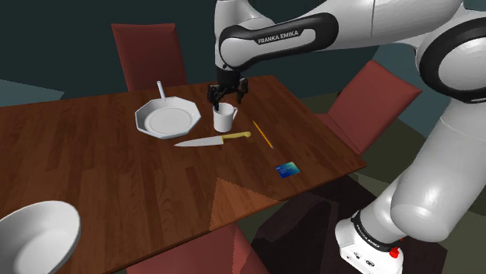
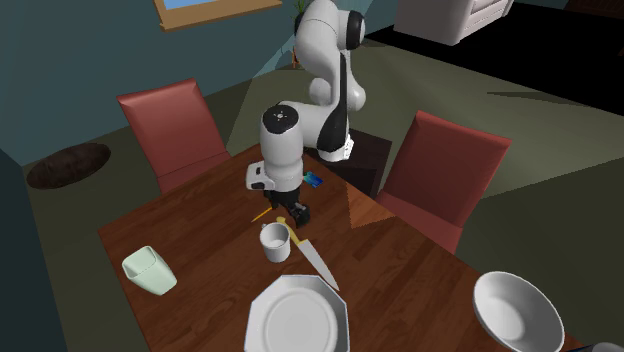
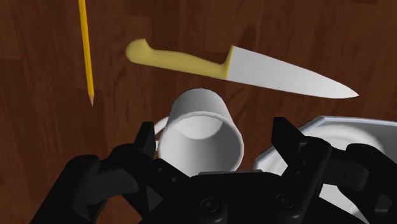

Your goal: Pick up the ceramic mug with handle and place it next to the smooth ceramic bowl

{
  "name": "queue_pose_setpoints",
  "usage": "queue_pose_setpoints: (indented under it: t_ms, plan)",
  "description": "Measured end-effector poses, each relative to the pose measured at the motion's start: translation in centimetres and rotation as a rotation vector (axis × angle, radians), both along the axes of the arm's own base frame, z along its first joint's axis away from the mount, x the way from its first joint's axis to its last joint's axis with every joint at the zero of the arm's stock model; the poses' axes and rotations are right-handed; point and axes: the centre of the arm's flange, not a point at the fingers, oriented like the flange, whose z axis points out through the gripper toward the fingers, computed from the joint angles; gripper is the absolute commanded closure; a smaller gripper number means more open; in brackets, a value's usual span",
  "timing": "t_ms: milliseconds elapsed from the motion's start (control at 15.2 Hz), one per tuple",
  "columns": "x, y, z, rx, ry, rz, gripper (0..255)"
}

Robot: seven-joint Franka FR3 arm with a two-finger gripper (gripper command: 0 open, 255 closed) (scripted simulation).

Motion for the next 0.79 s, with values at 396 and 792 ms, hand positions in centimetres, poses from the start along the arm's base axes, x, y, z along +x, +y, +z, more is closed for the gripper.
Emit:
queue_pose_setpoints:
  t_ms: [396,792]
  plan:
    - [5.1,2.3,-3.7,-0.022,0.020,-0.026,0]
    - [5.4,2.4,-7.2,-0.023,0.022,-0.028,0]
